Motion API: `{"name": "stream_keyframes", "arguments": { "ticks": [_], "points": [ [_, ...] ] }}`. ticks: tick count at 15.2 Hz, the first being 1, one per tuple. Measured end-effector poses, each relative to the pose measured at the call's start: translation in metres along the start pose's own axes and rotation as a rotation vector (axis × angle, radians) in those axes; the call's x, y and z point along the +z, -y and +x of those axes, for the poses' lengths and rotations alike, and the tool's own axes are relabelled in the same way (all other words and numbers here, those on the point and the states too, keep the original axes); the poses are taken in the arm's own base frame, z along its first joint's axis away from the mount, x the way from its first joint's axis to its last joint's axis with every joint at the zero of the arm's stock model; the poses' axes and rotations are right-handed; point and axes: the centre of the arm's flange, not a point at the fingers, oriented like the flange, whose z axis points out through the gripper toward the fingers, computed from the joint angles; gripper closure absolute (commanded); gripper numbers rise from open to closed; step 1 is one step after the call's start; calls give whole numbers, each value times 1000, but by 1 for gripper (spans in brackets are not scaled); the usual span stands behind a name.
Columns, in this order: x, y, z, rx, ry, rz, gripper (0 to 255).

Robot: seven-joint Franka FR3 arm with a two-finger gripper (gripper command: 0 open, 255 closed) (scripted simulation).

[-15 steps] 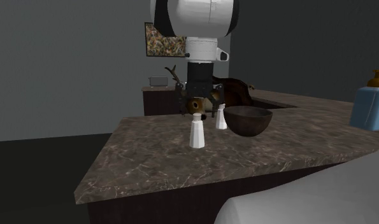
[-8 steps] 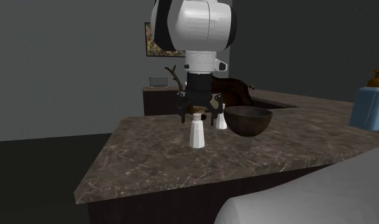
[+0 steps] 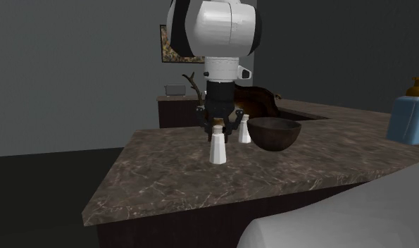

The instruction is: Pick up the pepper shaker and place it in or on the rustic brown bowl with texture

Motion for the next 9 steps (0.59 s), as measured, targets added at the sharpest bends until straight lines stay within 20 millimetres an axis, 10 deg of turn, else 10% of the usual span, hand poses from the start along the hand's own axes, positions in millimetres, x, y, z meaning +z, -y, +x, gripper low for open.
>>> {"name": "stream_keyframes", "arguments": {
  "ticks": [9],
  "points": [
    [-2,0,0,0,0,0,255]
  ]
}}
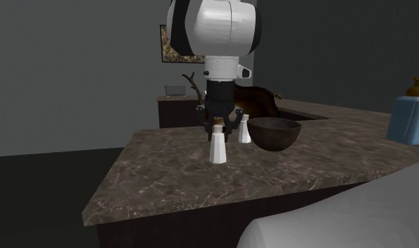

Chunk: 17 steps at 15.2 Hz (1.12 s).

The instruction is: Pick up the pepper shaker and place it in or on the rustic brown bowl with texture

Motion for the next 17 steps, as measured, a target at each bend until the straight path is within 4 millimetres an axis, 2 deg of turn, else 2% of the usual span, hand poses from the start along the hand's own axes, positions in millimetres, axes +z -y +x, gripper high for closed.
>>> {"name": "stream_keyframes", "arguments": {
  "ticks": [17],
  "points": [
    [-86,4,8,0,0,0,255]
  ]
}}
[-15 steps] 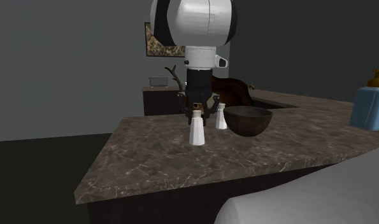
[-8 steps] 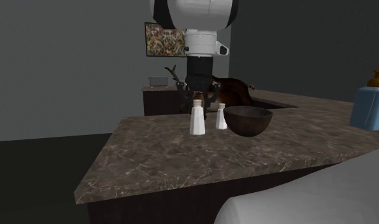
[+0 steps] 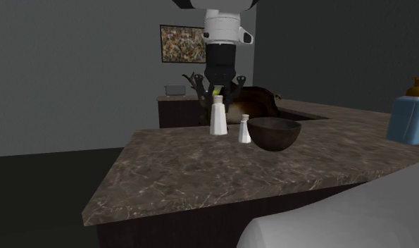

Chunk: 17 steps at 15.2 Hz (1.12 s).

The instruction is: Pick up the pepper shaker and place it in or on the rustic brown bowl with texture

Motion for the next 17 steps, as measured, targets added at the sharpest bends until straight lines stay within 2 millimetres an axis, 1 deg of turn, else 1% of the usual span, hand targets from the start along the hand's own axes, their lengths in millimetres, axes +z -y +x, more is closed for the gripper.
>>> {"name": "stream_keyframes", "arguments": {
  "ticks": [15,17],
  "points": [
    [-77,4,7,0,0,0,255],
    [-83,-8,17,0,0,0,255]
  ]
}}
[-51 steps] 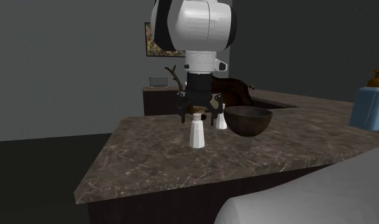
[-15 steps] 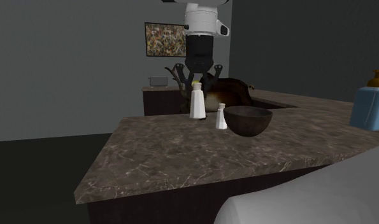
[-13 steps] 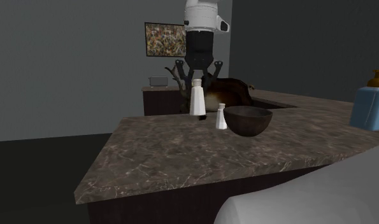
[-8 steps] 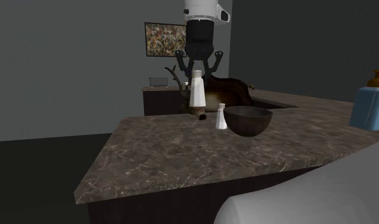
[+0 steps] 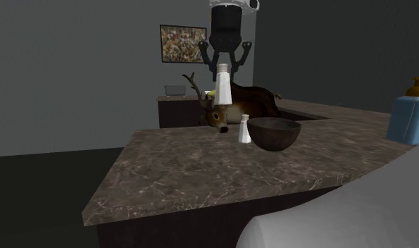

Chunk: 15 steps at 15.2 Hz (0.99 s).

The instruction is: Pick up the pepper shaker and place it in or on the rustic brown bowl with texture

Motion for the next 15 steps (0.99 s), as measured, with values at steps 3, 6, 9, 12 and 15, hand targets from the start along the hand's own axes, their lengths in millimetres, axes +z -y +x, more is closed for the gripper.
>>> {"name": "stream_keyframes", "arguments": {
  "ticks": [3,6,9,12,15],
  "points": [
    [-3,-30,21,1,0,0,255],
    [-8,-62,46,1,0,0,255],
    [-12,-93,70,1,0,1,255],
    [-15,-125,93,1,0,0,255],
    [-22,-155,114,1,1,0,255]
  ]
}}
